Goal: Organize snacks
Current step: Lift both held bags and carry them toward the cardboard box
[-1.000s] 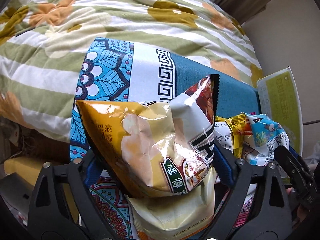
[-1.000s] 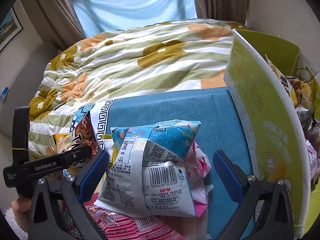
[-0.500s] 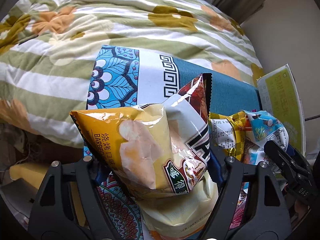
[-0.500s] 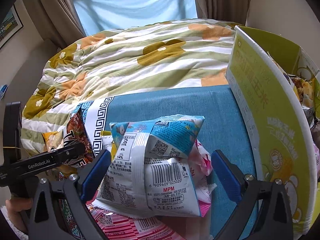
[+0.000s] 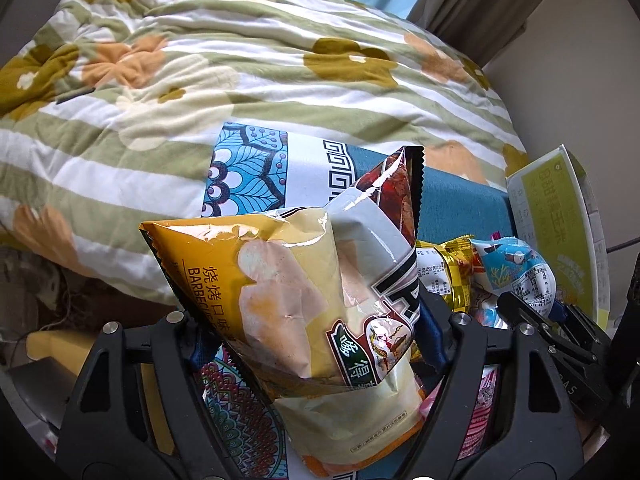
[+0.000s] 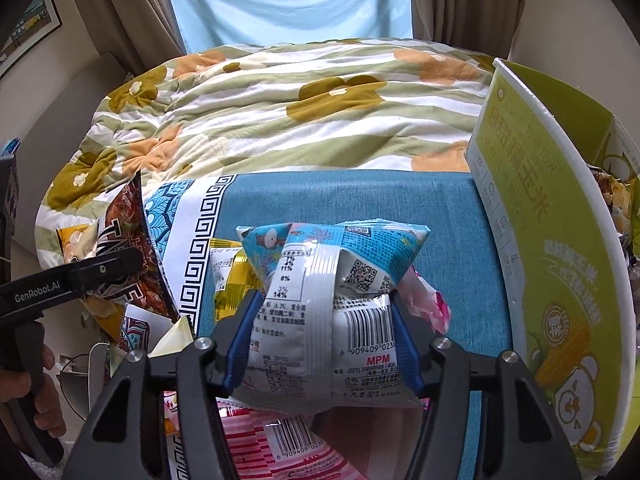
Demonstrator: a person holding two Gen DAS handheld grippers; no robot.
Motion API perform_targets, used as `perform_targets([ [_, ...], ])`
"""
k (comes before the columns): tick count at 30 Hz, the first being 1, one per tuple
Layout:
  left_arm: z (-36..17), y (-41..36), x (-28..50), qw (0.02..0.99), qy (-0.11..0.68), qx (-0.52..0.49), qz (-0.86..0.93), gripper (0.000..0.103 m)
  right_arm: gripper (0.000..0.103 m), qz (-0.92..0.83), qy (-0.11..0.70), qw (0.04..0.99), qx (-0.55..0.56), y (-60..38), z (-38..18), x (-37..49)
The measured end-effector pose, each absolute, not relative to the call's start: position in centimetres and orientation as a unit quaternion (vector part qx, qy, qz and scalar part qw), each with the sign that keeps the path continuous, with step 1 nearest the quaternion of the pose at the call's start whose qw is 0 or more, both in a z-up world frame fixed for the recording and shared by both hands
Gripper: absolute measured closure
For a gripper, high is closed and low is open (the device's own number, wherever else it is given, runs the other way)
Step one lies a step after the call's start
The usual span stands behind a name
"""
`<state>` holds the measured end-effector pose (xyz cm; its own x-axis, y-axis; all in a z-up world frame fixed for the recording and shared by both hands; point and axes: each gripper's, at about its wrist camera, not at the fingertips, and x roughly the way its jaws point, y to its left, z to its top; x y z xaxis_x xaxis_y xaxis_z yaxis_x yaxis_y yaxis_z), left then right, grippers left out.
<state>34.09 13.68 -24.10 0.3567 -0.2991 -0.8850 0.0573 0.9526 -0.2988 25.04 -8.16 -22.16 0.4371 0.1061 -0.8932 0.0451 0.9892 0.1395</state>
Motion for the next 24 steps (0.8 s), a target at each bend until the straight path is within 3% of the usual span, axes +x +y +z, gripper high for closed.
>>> perform_targets([
  [15, -15.1, 11.6, 31.0, 0.848, 0.506, -0.106, -0.118, 0.028, 0.050, 0.038, 0.469, 0.878, 0.089, -9.8, -14.9, 22.1],
  [24, -8.5, 4.1, 29.6, 0.868, 0.464, -0.106, -0.140, 0.028, 0.050, 0.034, 0.408, 0.906, 0.104, -16.1, -8.1, 19.4],
])
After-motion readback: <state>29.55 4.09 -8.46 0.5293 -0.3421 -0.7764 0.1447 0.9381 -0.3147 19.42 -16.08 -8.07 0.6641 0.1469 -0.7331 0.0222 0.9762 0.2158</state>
